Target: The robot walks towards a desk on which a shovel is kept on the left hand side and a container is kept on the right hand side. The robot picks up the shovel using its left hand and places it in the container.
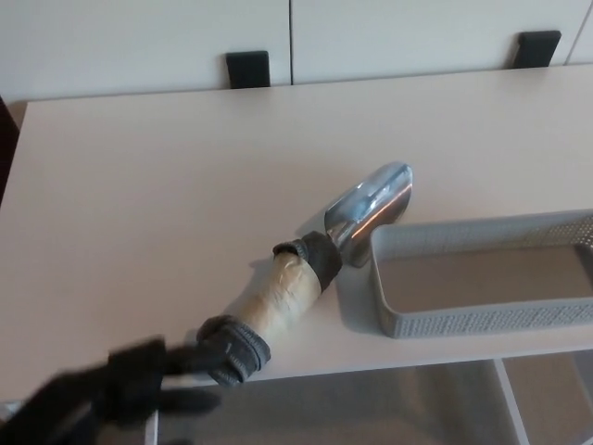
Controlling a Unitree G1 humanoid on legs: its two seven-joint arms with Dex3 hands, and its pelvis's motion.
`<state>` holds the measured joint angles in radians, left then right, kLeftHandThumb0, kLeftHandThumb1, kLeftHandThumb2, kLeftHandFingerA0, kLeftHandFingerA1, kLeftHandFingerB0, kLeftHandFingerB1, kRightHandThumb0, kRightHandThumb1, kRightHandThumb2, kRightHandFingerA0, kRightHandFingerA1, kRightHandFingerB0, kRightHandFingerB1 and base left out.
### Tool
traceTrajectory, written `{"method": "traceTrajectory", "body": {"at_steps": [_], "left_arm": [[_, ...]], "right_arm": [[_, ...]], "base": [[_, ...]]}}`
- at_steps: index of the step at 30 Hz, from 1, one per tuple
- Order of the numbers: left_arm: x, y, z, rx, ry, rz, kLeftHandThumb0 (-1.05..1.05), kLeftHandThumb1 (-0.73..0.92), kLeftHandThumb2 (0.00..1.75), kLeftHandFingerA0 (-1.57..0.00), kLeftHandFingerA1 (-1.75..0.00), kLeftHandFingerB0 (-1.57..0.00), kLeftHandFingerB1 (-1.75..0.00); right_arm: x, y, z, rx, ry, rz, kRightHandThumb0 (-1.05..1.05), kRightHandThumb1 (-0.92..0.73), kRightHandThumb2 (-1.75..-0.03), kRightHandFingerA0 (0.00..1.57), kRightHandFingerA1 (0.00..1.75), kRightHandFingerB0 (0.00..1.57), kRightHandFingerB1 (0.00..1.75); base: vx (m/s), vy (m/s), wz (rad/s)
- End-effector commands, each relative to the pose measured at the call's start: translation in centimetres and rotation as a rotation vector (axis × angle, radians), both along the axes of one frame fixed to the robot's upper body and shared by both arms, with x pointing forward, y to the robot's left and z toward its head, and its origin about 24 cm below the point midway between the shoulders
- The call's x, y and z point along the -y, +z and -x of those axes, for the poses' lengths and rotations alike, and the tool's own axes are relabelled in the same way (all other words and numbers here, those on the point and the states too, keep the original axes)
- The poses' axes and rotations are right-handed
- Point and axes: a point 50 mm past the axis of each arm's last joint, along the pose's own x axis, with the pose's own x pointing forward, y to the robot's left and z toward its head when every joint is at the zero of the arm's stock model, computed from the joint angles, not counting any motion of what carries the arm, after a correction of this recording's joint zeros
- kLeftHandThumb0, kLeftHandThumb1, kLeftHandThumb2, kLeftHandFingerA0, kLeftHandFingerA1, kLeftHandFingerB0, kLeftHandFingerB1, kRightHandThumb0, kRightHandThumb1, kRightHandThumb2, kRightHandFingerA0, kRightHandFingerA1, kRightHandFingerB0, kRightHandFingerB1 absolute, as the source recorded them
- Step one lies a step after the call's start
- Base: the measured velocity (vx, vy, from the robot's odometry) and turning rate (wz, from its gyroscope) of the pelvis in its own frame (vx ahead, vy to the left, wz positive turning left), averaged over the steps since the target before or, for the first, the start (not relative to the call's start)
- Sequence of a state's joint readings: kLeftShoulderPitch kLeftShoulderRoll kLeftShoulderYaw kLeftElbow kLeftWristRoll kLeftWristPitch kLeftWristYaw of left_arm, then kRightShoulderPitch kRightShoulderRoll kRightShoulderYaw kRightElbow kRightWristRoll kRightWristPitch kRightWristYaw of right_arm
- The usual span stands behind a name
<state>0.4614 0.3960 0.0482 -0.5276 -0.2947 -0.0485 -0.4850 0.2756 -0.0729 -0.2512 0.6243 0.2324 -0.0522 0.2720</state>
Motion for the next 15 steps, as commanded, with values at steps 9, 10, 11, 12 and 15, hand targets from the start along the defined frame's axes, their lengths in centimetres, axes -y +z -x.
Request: {"method": "traceTrajectory", "body": {"at_steps": [9,10,11,12,15], "left_arm": [[5.2,14.3,-7.1,0.797,0.110,-0.159,-0.35,0.26,0.88,-0.11,-0.56,-0.12,-0.55],[5.5,13.7,-7.7,0.762,0.120,-0.218,-0.40,0.23,0.87,-0.02,-0.54,-0.04,-0.53],[5.9,12.6,-9.0,0.688,0.122,-0.313,-0.79,0.47,0.88,-0.03,-0.32,-0.02,-0.42],[6.2,11.5,-10.1,0.625,0.123,-0.386,-0.80,0.45,0.90,0.00,-0.21,0.00,-0.35],[7.0,7.6,-12.4,0.480,0.153,-0.554,-0.79,0.48,0.92,0.00,-0.12,0.00,-0.24]], "right_arm": [[0.7,0.5,-1.6,0.031,0.029,0.091,-0.11,-0.44,-0.57,0.76,0.76,0.48,0.57],[0.7,0.5,-1.5,0.030,0.040,0.103,-0.13,-0.43,-0.57,0.77,0.76,0.51,0.58],[0.7,0.6,-1.5,0.024,0.053,0.121,-0.14,-0.46,-0.52,0.77,0.73,0.54,0.57],[0.7,0.6,-1.5,0.025,0.061,0.123,-0.13,-0.46,-0.52,0.77,0.75,0.54,0.57],[0.5,0.7,-1.8,0.048,0.051,0.104,-0.11,-0.45,-0.55,0.80,0.78,0.56,0.59]], "base": [[0.00,0.000,0.00],[0.00,0.000,0.00],[0.00,0.000,0.00],[0.00,0.000,0.00],[0.00,0.000,0.00]]}}
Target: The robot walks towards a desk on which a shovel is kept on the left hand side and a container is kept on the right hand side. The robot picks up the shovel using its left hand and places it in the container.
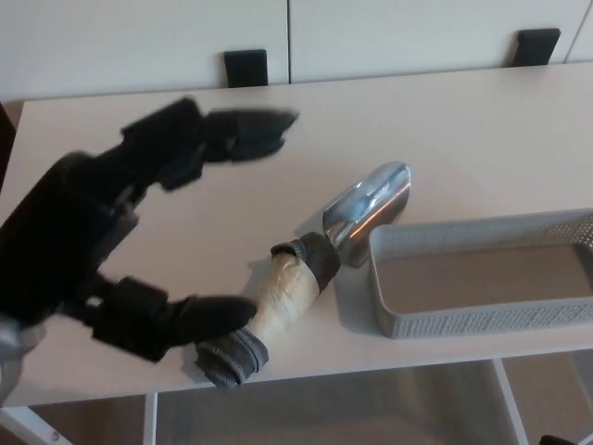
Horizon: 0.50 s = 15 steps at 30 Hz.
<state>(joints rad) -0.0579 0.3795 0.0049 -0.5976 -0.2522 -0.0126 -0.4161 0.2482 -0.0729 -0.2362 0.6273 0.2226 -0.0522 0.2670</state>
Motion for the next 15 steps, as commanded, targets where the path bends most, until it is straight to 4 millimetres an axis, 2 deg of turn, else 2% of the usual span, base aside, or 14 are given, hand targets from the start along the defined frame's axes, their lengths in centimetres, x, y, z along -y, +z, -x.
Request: {"method": "traceTrajectory", "body": {"at_steps": [1,3,4,5,6,8,10,11,14,15], "left_arm": [[3.1,-2.5,-6.8,-0.003,0.412,-0.470,-0.79,0.48,0.92,0.00,-0.12,0.00,-0.24],[3.4,-4.2,-7.3,-0.077,0.443,-0.521,-0.64,0.41,0.89,0.00,-0.19,0.00,-0.27],[3.5,-5.0,-7.4,-0.111,0.458,-0.547,-0.93,0.36,0.62,0.00,-0.02,0.00,-0.21],[3.6,-5.8,-7.4,-0.142,0.472,-0.574,-0.87,0.33,0.54,0.00,0.00,0.00,-0.14],[3.8,-6.8,-7.5,-0.173,0.484,-0.610,-0.76,0.19,0.66,0.00,0.00,0.00,-0.03],[4.0,-7.4,-7.5,-0.192,0.494,-0.623,-0.73,0.17,0.64,0.00,0.00,0.00,0.00],[4.3,-9.0,-7.2,-0.224,0.512,-0.660,-0.69,0.15,0.62,0.00,0.00,-0.01,-0.02],[4.4,-9.4,-7.1,-0.234,0.519,-0.673,-0.72,0.15,0.63,0.00,0.00,0.00,-0.01],[4.7,-11.0,-6.3,-0.265,0.539,-0.708,-0.74,0.16,0.64,0.00,0.00,0.00,0.00],[4.8,-11.6,-6.0,-0.269,0.557,-0.723,-0.74,0.18,0.65,0.00,0.00,0.00,0.00]], "right_arm": [[0.8,0.5,-0.8,0.033,0.025,0.098,-0.11,-0.45,-0.55,0.80,0.78,0.56,0.59],[0.9,0.6,-1.1,0.036,0.020,0.093,-0.09,-0.45,-0.54,0.80,0.78,0.52,0.58],[0.9,0.6,-1.2,0.036,0.027,0.100,-0.11,-0.46,-0.55,0.80,0.79,0.51,0.57],[0.9,0.7,-1.2,0.033,0.037,0.113,-0.09,-0.46,-0.53,0.79,0.79,0.52,0.56],[0.9,0.7,-1.3,0.032,0.051,0.129,-0.11,-0.46,-0.53,0.80,0.78,0.53,0.56],[1.0,1.0,-1.5,0.038,0.063,0.142,-0.15,-0.47,-0.52,0.80,0.76,0.54,0.55],[1.1,1.0,-1.5,0.044,0.058,0.132,-0.15,-0.45,-0.57,0.80,0.78,0.56,0.60],[1.1,1.1,-1.6,0.044,0.060,0.135,-0.13,-0.47,-0.52,0.79,0.75,0.56,0.57],[1.0,1.1,-1.6,0.051,0.056,0.124,-0.13,-0.46,-0.56,0.79,0.76,0.54,0.58],[0.9,1.2,-1.5,0.049,0.059,0.128,-0.12,-0.48,-0.53,0.77,0.72,0.55,0.55]], "base": [[0.00,0.000,0.00],[0.00,0.000,0.00],[0.00,0.000,0.00],[0.00,0.000,0.00],[0.00,0.000,0.00],[0.00,0.000,0.00],[0.00,0.000,0.00],[0.00,0.000,0.00],[0.00,0.000,0.00],[0.00,0.000,0.00]]}}
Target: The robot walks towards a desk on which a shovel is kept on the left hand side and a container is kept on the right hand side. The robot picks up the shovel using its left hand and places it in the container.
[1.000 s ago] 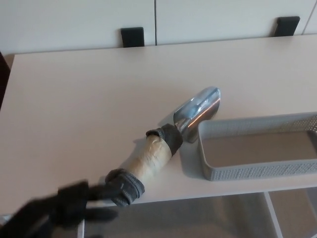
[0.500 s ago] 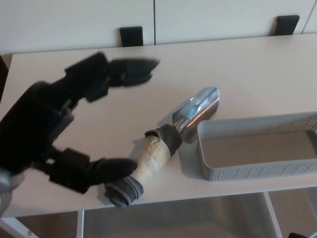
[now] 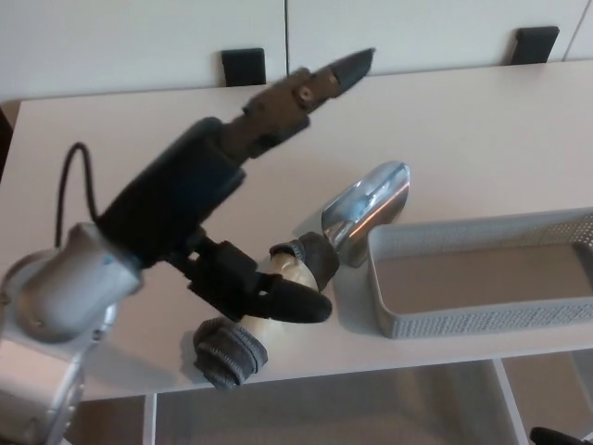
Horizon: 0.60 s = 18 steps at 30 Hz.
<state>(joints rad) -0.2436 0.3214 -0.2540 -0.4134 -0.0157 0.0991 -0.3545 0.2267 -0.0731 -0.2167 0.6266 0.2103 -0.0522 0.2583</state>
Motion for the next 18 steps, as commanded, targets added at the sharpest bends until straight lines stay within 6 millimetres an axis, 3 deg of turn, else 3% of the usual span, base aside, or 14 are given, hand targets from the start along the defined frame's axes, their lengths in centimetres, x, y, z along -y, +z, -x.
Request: {"method": "traceTrajectory", "body": {"at_steps": [1,5,6,10,13,14,18], "left_arm": [[0.3,-9.3,-2.2,-0.123,0.535,-0.607,-0.75,0.19,0.65,0.00,0.00,0.00,0.00],[0.1,-10.3,-1.7,-0.112,0.561,-0.644,-0.76,0.21,0.64,0.00,0.00,0.00,0.00],[0.1,-10.5,-1.6,-0.113,0.570,-0.650,-0.81,0.22,0.60,0.00,0.00,0.00,-0.09],[0.1,-10.7,-1.3,-0.115,0.617,-0.641,-0.76,0.19,0.65,0.00,0.00,-0.03,-0.02],[0.0,-10.9,-1.2,-0.084,0.649,-0.631,-0.76,0.20,0.65,0.00,0.00,-0.05,-0.06],[-0.1,-10.9,-1.1,-0.064,0.656,-0.629,-0.74,0.19,0.68,0.00,-0.03,0.00,0.00],[-0.3,-11.2,-0.9,-0.032,0.672,-0.641,-0.75,0.20,0.69,0.00,-0.09,0.00,-0.06]], "right_arm": [[1.3,1.0,-0.6,0.035,0.037,0.124,-0.11,-0.49,-0.53,0.76,0.70,0.53,0.55],[1.3,1.0,-0.6,0.033,0.034,0.115,-0.11,-0.48,-0.53,0.75,0.72,0.51,0.55],[1.3,1.0,-0.6,0.035,0.034,0.114,-0.11,-0.47,-0.53,0.76,0.72,0.51,0.55],[1.4,1.0,-0.5,0.029,0.036,0.123,-0.09,-0.48,-0.54,0.78,0.74,0.52,0.54],[1.3,0.9,-0.5,0.033,0.038,0.114,-0.10,-0.47,-0.53,0.78,0.74,0.52,0.55],[1.3,0.9,-0.4,0.029,0.038,0.113,-0.10,-0.47,-0.53,0.77,0.72,0.52,0.55],[1.2,0.8,-0.3,0.026,0.050,0.124,-0.08,-0.47,-0.53,0.79,0.74,0.51,0.54]], "base": [[0.00,0.000,0.00],[0.00,0.000,0.00],[0.00,0.000,0.00],[0.00,0.000,0.00],[0.00,0.000,0.00],[0.00,0.000,0.00],[0.00,0.000,0.00]]}}
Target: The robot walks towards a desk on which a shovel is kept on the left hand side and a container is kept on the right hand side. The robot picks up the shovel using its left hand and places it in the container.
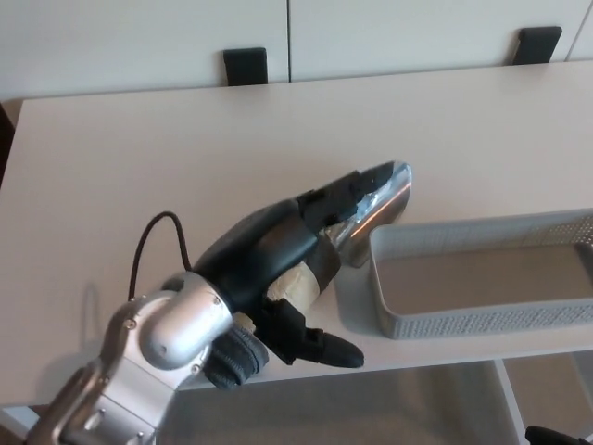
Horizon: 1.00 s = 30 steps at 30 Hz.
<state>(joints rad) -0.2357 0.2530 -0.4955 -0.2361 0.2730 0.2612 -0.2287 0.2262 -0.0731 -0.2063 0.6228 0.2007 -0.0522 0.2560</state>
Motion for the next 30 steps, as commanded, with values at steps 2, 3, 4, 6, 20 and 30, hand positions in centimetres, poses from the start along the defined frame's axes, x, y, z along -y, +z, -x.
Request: {"method": "traceTrajectory", "body": {"at_steps": [2,3,4,6,20,30], "left_arm": [[-3.4,-4.2,-0.2,0.199,0.482,-0.438,-0.78,0.21,0.69,0.00,-0.07,0.00,-0.08],[-3.4,-4.2,-0.3,0.202,0.494,-0.444,-0.84,0.22,0.68,0.00,0.00,-0.01,-0.06],[-3.4,-4.1,-0.3,0.206,0.500,-0.439,-0.82,0.23,0.69,0.00,0.00,-0.01,-0.10],[-3.3,-3.8,-0.3,0.223,0.516,-0.433,-0.82,0.21,0.67,0.00,-0.02,-0.02,-0.10],[-3.8,-4.5,-0.4,0.226,0.545,-0.474,-0.87,0.22,0.68,0.00,-0.05,0.00,-0.04],[-3.5,-5.1,-0.3,0.212,0.555,-0.500,-0.86,0.33,0.54,0.00,0.00,0.00,-0.18]], "right_arm": [[1.5,0.8,-0.3,0.025,0.044,0.119,-0.10,-0.47,-0.53,0.78,0.73,0.50,0.54],[1.5,0.7,-0.2,0.019,0.042,0.124,-0.10,-0.46,-0.53,0.79,0.73,0.51,0.54],[1.5,0.7,-0.2,0.023,0.037,0.116,-0.08,-0.46,-0.53,0.79,0.76,0.51,0.55],[1.5,0.7,-0.2,0.026,0.046,0.123,-0.10,-0.45,-0.53,0.80,0.75,0.52,0.55],[1.4,0.7,-0.2,0.029,0.105,0.160,-0.14,-0.43,-0.51,0.82,0.71,0.54,0.54],[1.3,0.9,-0.2,0.037,0.118,0.168,-0.16,-0.44,-0.52,0.79,0.69,0.53,0.54]], "base": [[0.00,0.000,0.00],[0.00,0.000,0.00],[0.00,0.000,0.00],[0.00,0.000,0.00],[0.00,0.000,0.00],[0.00,0.000,0.00]]}}
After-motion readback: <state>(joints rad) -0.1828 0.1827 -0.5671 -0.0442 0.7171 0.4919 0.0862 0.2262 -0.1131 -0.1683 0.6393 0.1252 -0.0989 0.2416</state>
